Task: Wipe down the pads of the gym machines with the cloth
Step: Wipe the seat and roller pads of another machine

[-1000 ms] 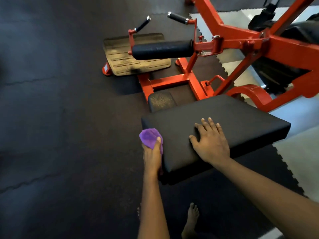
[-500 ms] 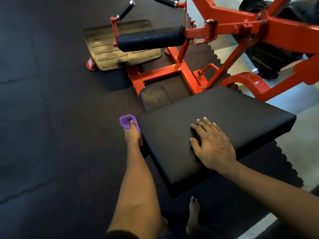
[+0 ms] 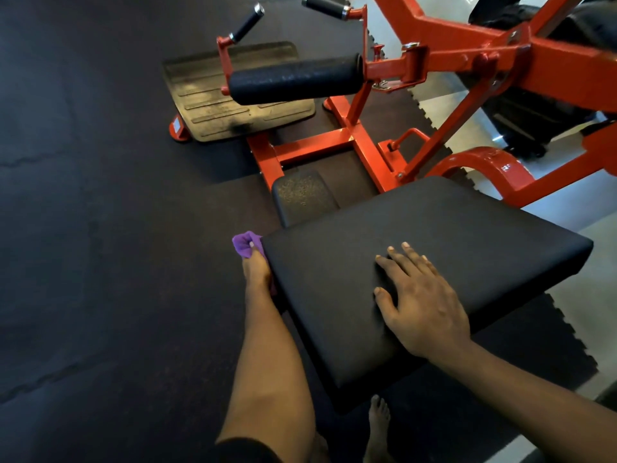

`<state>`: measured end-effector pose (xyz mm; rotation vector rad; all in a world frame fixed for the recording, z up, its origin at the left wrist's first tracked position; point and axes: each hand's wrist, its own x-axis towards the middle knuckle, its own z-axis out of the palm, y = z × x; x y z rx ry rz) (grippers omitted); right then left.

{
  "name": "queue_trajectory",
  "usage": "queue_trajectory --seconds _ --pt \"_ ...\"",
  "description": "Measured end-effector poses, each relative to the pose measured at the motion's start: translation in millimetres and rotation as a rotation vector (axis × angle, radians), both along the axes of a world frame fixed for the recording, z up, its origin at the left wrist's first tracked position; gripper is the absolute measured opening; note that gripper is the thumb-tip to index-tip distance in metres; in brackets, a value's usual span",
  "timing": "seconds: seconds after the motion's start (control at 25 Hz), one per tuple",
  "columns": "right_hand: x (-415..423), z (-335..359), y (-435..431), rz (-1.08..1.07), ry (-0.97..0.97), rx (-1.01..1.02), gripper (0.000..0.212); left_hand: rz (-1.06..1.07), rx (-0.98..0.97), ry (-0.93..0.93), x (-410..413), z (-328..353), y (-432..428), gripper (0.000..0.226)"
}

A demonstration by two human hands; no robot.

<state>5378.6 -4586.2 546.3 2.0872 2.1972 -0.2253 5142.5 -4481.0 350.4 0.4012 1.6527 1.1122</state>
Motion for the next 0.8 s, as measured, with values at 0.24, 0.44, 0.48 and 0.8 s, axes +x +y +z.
queue_trajectory --seconds 0.24,0.44,0.48,0.8 --pt "1 2 -1 0.002 0.014 0.042 0.066 0.02 0.045 0.088 16 63 -47 0.041" --pt "-2 0 -6 -0.06 0.116 0.198 0.064 -0.792 0.266 0.56 27 133 -95 0.068" --pt "-3 1 -8 -0.077 0.156 0.239 0.064 -0.982 0.23 0.665 32 145 -95 0.072" --pt "-2 2 -8 -0.067 0.169 0.302 0.066 -1.247 -0.053 0.895 71 136 4 0.066"
